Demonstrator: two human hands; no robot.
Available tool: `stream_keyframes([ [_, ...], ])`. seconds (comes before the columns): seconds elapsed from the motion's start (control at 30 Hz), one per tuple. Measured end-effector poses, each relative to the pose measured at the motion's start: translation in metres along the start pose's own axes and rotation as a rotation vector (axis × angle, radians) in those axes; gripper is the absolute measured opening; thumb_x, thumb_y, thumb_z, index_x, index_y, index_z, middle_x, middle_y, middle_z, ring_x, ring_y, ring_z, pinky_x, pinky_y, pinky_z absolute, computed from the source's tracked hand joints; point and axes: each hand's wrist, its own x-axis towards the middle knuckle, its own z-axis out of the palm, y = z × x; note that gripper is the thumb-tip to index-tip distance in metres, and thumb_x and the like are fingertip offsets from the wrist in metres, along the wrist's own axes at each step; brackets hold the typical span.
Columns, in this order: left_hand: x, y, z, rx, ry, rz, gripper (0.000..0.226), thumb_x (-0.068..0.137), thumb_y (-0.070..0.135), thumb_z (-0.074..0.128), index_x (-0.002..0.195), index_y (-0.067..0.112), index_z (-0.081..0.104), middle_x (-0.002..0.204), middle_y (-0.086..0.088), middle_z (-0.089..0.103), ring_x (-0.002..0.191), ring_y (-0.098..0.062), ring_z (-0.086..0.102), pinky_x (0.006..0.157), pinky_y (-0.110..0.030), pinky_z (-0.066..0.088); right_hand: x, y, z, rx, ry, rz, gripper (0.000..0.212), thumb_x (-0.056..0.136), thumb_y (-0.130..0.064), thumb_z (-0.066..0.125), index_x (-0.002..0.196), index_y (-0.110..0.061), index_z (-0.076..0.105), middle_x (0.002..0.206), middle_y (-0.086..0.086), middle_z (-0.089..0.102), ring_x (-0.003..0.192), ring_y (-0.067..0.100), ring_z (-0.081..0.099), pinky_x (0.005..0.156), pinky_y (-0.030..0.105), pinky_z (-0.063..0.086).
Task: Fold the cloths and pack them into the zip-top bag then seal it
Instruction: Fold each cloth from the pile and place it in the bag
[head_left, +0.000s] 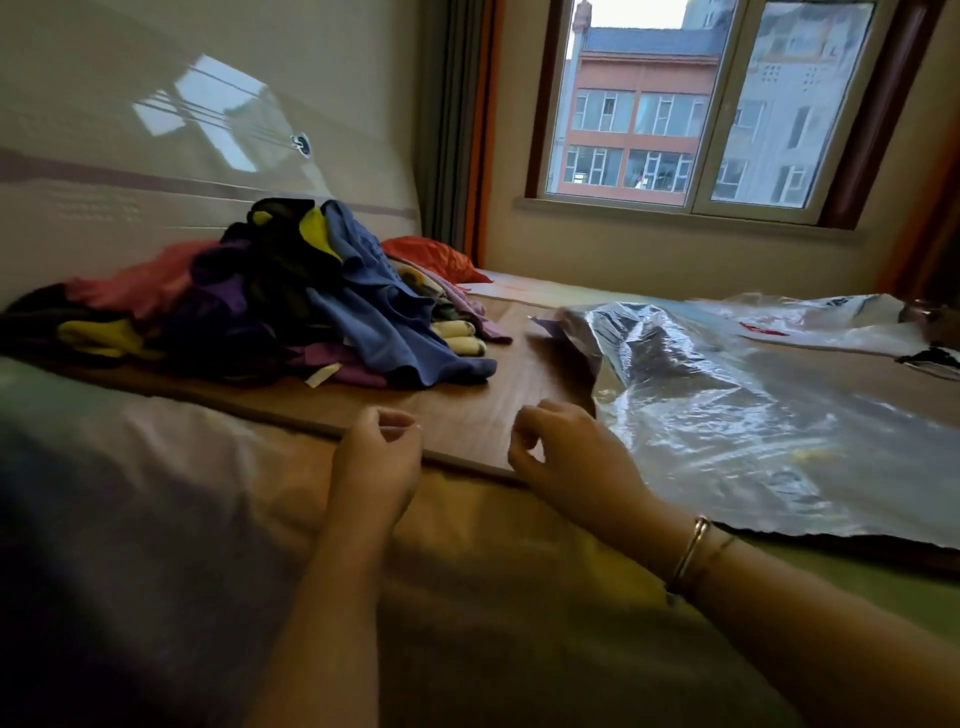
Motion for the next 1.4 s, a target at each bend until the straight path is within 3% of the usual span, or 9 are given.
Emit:
stream_keyframes([
  [0.17,0.024,-0.006,-0.009,-0.048,0.037,-0.023,0.017,0.096,0.018,0.052,0.113,0.018,0.054,0.092,0.008,0.049,0.07,-0.005,0.049,0.059,-0.018,0.044,0.08,-0.016,0.059,0.158,-0.175,0.161,0.03,0.094,-0.03,0.053,0.122,-0.019,0.06,0.138,0.004,0.04,0.128,0.024,0.039,0.104,0.033,0.035],
  [0.33,0.045,-0.02,-0.014,-0.052,0.088,-0.041,0.013,0.095,0.016,0.052,0.107,0.02,0.056,0.097,0.006,0.056,0.076,-0.007,0.054,0.06,-0.021,0.047,0.136,0.011,0.105,0.281,-0.145,0.291,0.028,0.086,-0.038,0.052,0.109,-0.027,0.064,0.134,0.007,0.045,0.111,0.017,0.052,0.091,0.026,0.044],
  [0.47,0.053,-0.025,-0.012,-0.046,0.107,-0.055,0.012,0.095,0.017,0.053,0.106,0.02,0.057,0.096,0.005,0.057,0.077,-0.008,0.057,0.059,-0.023,0.047,0.155,0.028,0.11,0.117,-0.25,0.319,0.039,0.096,-0.032,0.039,0.13,-0.024,0.057,0.16,0.001,0.009,0.147,0.027,0.001,0.117,0.051,0.008],
  [0.57,0.056,-0.025,-0.009,-0.045,0.102,-0.053,0.012,0.095,0.016,0.052,0.104,0.021,0.057,0.094,0.008,0.056,0.074,-0.006,0.056,0.062,-0.024,0.05,0.157,0.027,0.107,0.183,-0.283,0.366,0.039,0.096,-0.025,0.036,0.129,-0.012,0.054,0.145,0.011,0.041,0.136,0.028,0.031,0.114,0.052,0.02],
  [0.63,0.054,-0.024,-0.005,-0.034,0.094,-0.046,0.012,0.095,0.016,0.052,0.103,0.023,0.057,0.096,0.007,0.058,0.076,-0.006,0.056,0.063,-0.024,0.05,0.15,0.019,0.098,0.329,-0.227,0.409,0.033,0.096,-0.023,0.04,0.119,-0.007,0.056,0.12,0.015,0.058,0.106,0.026,0.053,0.101,0.045,0.04],
  [0.8,0.042,-0.02,0.006,-0.051,0.081,-0.044,0.018,0.095,0.017,0.053,0.111,0.026,0.051,0.1,0.007,0.056,0.083,-0.008,0.056,0.061,-0.021,0.046,0.098,-0.002,0.053,0.624,-0.234,0.495,0.012,0.094,-0.023,0.052,0.096,-0.013,0.058,0.091,0.011,0.059,0.081,0.019,0.052,0.082,0.037,0.046],
  [1.1,-0.002,-0.014,0.031,0.353,0.081,0.165,0.087,0.081,0.022,0.074,0.149,0.02,0.019,0.152,-0.011,0.027,0.136,-0.027,0.034,0.107,-0.036,0.033,-0.034,0.012,-0.052,0.874,-0.004,0.427,0.013,0.087,-0.009,0.062,0.082,-0.012,0.074,0.08,0.006,0.069,0.071,0.003,0.059,0.058,0.006,0.043],
  [1.27,-0.018,-0.027,0.042,0.56,0.09,0.355,0.034,0.089,0.018,0.063,0.121,0.021,0.056,0.15,-0.005,0.028,0.129,-0.025,0.039,0.098,-0.029,0.039,-0.083,0.03,-0.07,0.914,0.078,0.406,0.012,0.087,-0.007,0.064,0.078,-0.011,0.071,0.076,0.011,0.069,0.066,0.008,0.063,0.058,0.012,0.047],
  [1.4,-0.021,-0.03,0.042,0.557,0.156,0.436,0.018,0.087,0.02,0.065,0.104,0.017,0.062,0.13,-0.008,0.048,0.114,-0.027,0.048,0.09,-0.033,0.044,-0.096,0.041,-0.08,0.919,0.152,0.374,0.012,0.083,0.003,0.064,0.083,-0.009,0.06,0.085,0.018,0.063,0.077,0.021,0.06,0.063,0.023,0.047],
])
